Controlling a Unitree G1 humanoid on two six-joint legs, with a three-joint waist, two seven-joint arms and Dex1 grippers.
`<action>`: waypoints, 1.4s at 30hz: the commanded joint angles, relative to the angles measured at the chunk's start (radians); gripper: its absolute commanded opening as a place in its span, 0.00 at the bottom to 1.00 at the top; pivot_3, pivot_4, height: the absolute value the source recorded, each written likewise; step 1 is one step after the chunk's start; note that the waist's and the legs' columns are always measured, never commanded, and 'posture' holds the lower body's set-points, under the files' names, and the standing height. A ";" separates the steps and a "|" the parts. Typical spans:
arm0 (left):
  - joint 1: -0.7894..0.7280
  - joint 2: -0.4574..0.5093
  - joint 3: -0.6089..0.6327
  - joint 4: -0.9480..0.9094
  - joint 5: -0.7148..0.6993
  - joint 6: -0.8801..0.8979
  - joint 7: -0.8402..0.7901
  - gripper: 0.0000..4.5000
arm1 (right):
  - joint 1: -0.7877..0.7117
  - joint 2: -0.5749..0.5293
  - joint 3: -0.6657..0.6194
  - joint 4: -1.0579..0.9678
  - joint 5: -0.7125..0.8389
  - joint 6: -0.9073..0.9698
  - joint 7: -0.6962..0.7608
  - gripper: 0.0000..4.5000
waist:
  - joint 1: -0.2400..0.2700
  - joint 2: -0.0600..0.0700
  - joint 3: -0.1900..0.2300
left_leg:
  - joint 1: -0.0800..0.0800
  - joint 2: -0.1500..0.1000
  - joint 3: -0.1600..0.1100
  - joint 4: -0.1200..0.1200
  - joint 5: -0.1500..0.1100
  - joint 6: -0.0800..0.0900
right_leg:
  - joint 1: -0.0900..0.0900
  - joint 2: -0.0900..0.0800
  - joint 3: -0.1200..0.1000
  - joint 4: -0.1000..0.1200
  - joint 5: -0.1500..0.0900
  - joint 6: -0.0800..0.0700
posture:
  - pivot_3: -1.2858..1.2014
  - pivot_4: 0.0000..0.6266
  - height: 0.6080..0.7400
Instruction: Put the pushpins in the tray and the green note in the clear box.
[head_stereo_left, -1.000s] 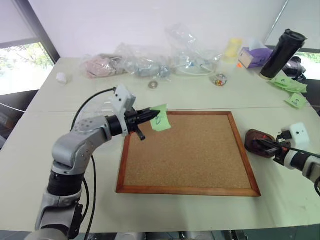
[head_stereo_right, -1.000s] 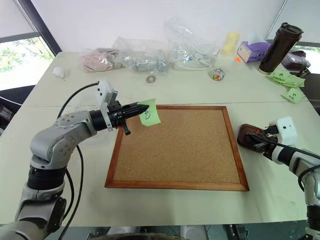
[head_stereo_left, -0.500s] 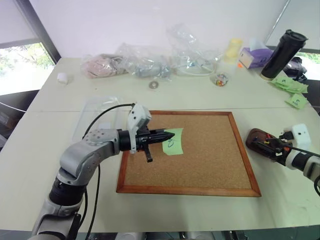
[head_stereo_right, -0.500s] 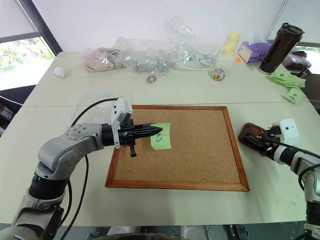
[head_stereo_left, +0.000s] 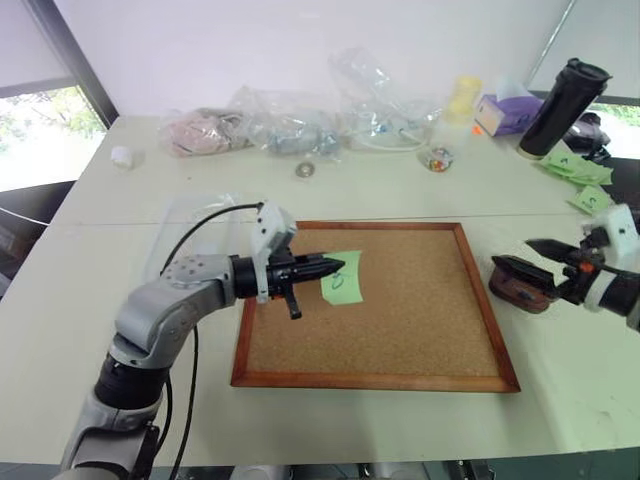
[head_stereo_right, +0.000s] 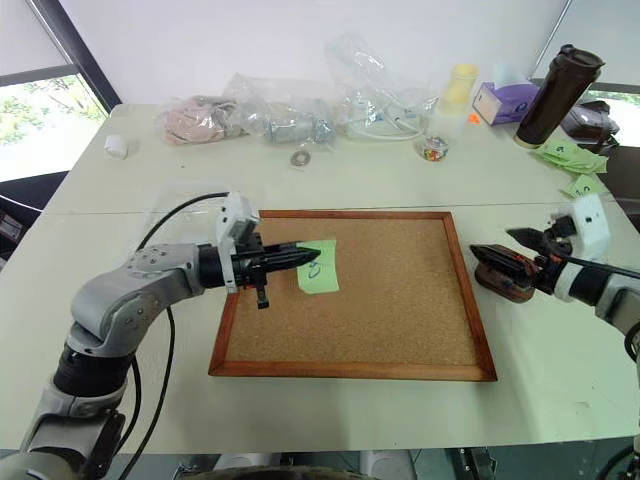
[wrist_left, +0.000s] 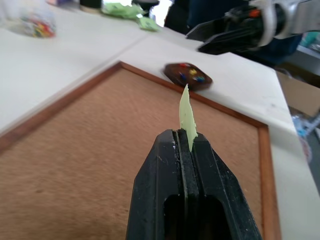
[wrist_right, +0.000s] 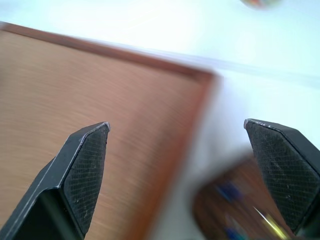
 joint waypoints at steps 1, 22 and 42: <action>-0.031 0.043 0.118 -0.052 -0.033 0.023 0.055 0.00 | -0.079 -0.027 0.084 -0.110 0.052 0.014 0.031 0.99 | 0.003 0.000 0.000 | 0.000 0.000 0.000 0.000 0.000 0.000 | 0.000 0.000 0.000 0.000 0.000 0.000 | 0.52 0.24 1.00; 0.213 0.239 0.344 0.180 0.193 -0.097 0.198 0.20 | -0.348 0.048 0.455 -0.164 0.032 -0.057 0.135 1.00 | 0.008 -0.003 0.002 | -0.002 -0.002 -0.003 0.000 0.000 0.000 | -0.002 -0.003 -0.002 -0.001 0.000 0.000 | 0.52 0.24 1.00; 0.079 0.329 0.252 -0.032 -0.090 -0.033 -0.161 0.99 | -0.147 -0.129 0.310 -0.103 -0.062 -0.160 0.233 1.00 | 0.004 -0.002 0.003 | -0.002 -0.002 -0.002 -0.002 0.000 0.000 | -0.003 -0.003 -0.002 0.000 0.000 0.000 | 0.52 0.24 1.00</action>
